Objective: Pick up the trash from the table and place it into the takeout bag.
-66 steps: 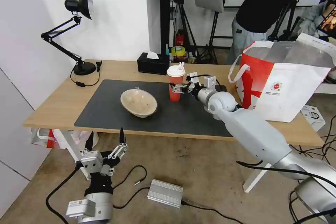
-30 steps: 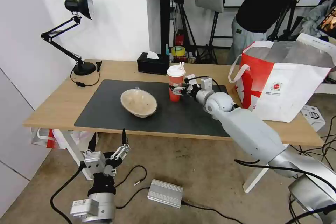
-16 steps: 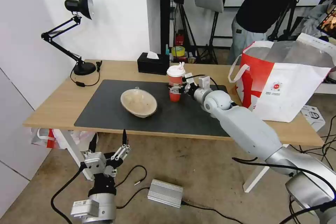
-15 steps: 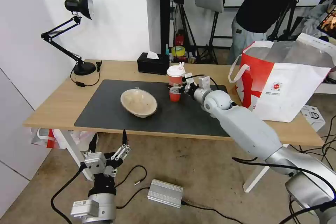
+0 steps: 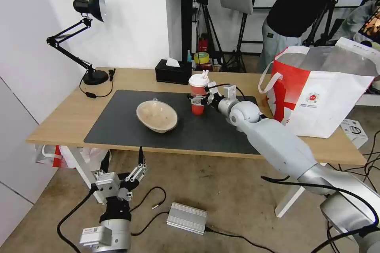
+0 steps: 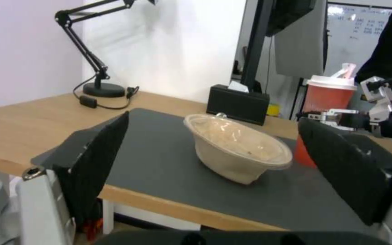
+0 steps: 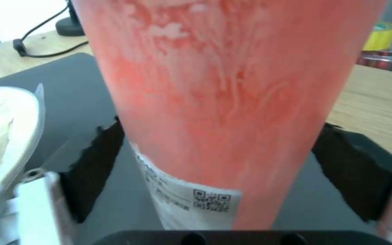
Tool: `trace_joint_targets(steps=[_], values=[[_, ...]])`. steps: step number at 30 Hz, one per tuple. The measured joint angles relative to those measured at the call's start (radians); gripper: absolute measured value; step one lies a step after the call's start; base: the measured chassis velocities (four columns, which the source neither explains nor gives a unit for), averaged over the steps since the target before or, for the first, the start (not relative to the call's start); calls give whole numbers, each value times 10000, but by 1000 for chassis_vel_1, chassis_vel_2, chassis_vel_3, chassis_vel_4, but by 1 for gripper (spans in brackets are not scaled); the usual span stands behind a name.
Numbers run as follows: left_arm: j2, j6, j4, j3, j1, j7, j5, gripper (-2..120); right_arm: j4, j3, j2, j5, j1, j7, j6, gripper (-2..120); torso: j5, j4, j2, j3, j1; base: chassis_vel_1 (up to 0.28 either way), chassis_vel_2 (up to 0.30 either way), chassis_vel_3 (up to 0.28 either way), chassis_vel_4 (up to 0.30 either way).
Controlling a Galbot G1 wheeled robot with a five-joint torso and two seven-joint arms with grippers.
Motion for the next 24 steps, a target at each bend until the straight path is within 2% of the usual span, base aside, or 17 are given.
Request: trace_joint_targets(steps=[5,6,8,10,14,15,18,19,22,24], values=[[0,-41,27,58,33,23,21,100,-32,-21,-19,0,0,-52,74,76,0,0,0,1,0,0,0,0,0],[0,-41,27,58,33,23,21,100,-32,-21,-19,0,0,-52,74,76,0,0,0,1,0,0,0,0,0],[0,-59,47,77,37,36,29,100,-71,-22,-28,0,-1,-97,110,63,0,0,0,1,0,0,0,0,0],[0,-61,56,77,36,38,31,100,-78,-11,-28,3,-23,-108,134,59,0,1,0,1,0,0,0,0,0],[-32,-63,71,147,33,45,87,100,-107,-7,-41,-39,-92,-122,229,40,0,0,1,0,-1,0,0,0,0],[-32,-63,71,147,33,45,87,100,-107,-7,-41,-39,-92,-122,229,40,0,0,1,0,-1,0,0,0,0],[-69,-62,71,209,28,50,139,100,-70,-3,-66,-54,-98,-123,238,26,0,1,0,0,0,0,0,0,0],[-69,-62,71,209,28,50,139,100,-70,-3,-66,-54,-98,-123,238,26,0,1,0,0,0,0,0,0,0],[-43,-63,75,162,23,50,143,100,74,12,-159,-53,-99,-103,225,12,0,2,0,1,0,0,0,0,0],[-31,-62,75,146,22,50,140,100,145,24,-209,-51,-99,-93,223,9,0,0,0,1,0,0,0,0,0]])
